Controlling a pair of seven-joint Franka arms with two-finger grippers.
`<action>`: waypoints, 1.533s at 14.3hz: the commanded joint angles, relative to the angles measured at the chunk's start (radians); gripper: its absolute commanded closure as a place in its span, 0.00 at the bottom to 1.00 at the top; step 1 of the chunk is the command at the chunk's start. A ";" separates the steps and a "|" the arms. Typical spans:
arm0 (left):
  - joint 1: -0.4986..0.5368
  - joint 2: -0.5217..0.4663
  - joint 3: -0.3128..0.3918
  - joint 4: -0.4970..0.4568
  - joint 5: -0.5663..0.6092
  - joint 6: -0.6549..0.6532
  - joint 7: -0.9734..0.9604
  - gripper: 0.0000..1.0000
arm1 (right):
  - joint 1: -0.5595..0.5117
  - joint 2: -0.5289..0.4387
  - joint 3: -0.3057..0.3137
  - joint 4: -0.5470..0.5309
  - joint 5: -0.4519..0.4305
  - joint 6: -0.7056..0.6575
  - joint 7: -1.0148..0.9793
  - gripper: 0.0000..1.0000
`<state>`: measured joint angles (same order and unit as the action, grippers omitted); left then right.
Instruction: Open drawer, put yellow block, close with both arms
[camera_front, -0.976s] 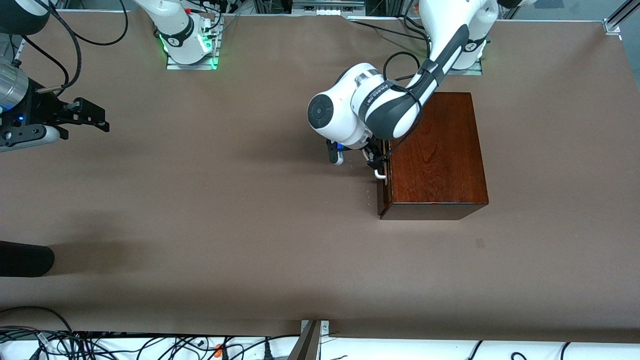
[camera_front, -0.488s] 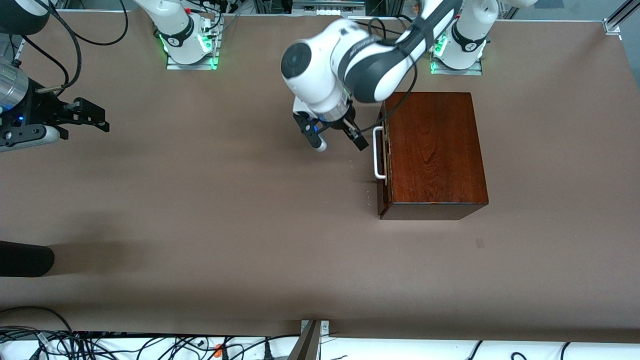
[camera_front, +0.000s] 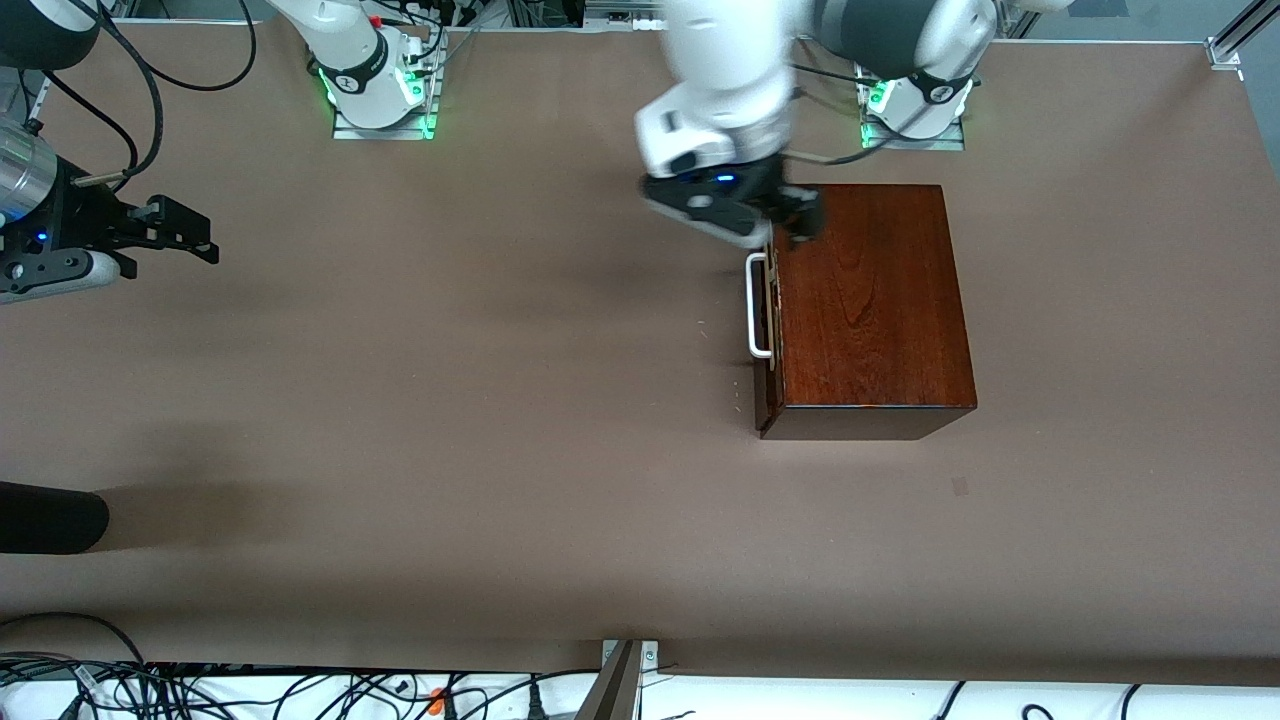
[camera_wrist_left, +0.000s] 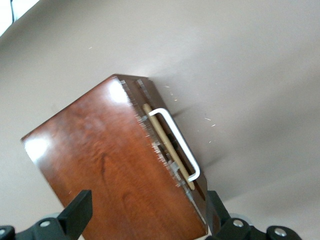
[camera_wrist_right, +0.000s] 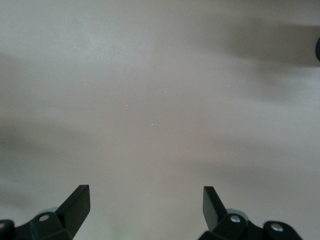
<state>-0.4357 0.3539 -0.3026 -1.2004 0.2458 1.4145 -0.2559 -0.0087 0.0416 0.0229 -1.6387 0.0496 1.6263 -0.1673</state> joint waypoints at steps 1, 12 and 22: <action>0.150 -0.096 -0.013 -0.051 -0.098 -0.029 -0.013 0.00 | -0.010 -0.009 0.008 -0.003 0.006 -0.009 -0.006 0.00; 0.374 -0.251 0.183 -0.200 -0.234 -0.036 0.124 0.00 | -0.010 -0.009 0.008 -0.003 0.006 -0.009 -0.006 0.00; 0.376 -0.323 0.298 -0.349 -0.276 0.066 0.222 0.00 | -0.010 -0.009 0.008 -0.003 0.006 -0.009 -0.006 0.00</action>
<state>-0.0604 0.0585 -0.0074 -1.5147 -0.0061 1.4584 -0.0513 -0.0087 0.0416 0.0229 -1.6387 0.0496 1.6257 -0.1673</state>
